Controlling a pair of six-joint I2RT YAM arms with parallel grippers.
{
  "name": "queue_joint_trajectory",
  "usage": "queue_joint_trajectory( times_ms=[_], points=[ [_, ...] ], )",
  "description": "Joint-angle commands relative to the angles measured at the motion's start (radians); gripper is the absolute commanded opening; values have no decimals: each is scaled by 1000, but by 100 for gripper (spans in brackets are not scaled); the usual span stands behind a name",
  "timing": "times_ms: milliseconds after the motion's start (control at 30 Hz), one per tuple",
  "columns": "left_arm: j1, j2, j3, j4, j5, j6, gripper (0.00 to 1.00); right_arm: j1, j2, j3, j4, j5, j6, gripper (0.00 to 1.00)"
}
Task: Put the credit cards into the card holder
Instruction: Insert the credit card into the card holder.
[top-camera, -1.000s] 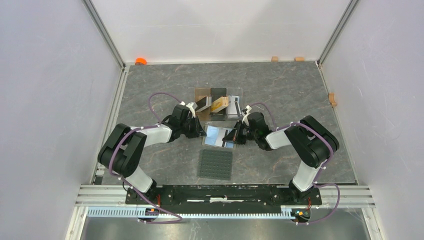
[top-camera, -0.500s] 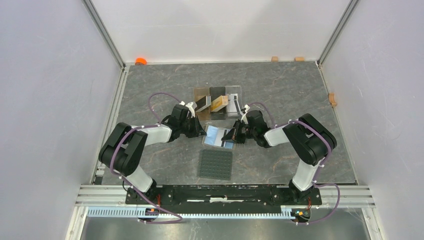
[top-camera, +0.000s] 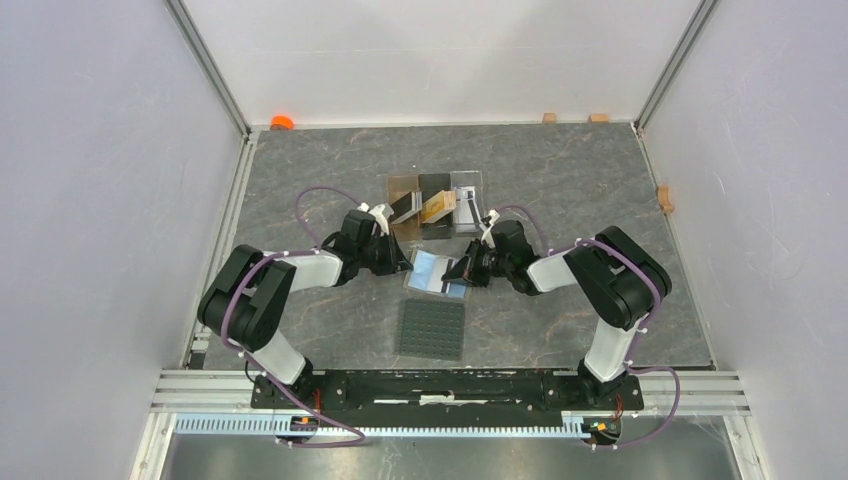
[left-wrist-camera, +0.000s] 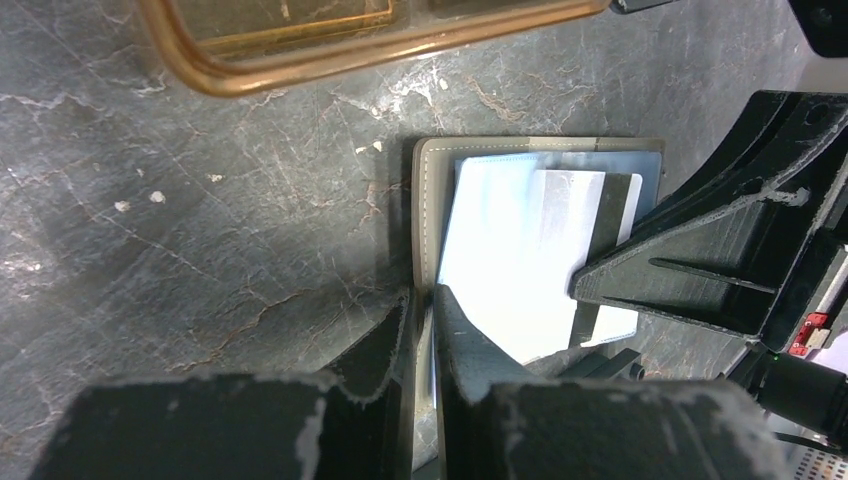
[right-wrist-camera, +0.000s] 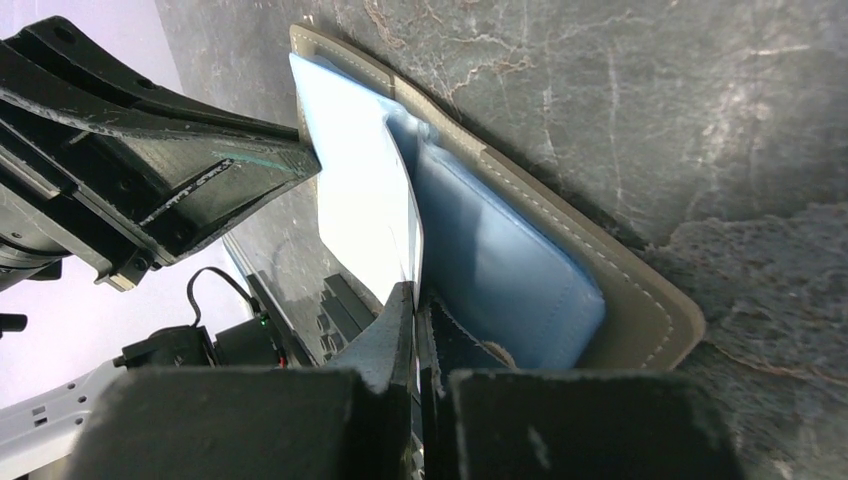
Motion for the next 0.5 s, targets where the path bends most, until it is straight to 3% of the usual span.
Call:
queue_joint_trajectory(
  times_ms=[0, 300, 467],
  points=[
    [-19, 28, -33, 71, 91, -34, 14, 44, 42, 15, -83, 99, -17, 3],
    [-19, 31, -56, 109, 116, -56, 14, 60, 44, 42, -75, 124, -19, 11],
    [-20, 16, -64, 109, 97, -57, 7, 60, 6, 40, -121, 163, -56, 18]
  ],
)
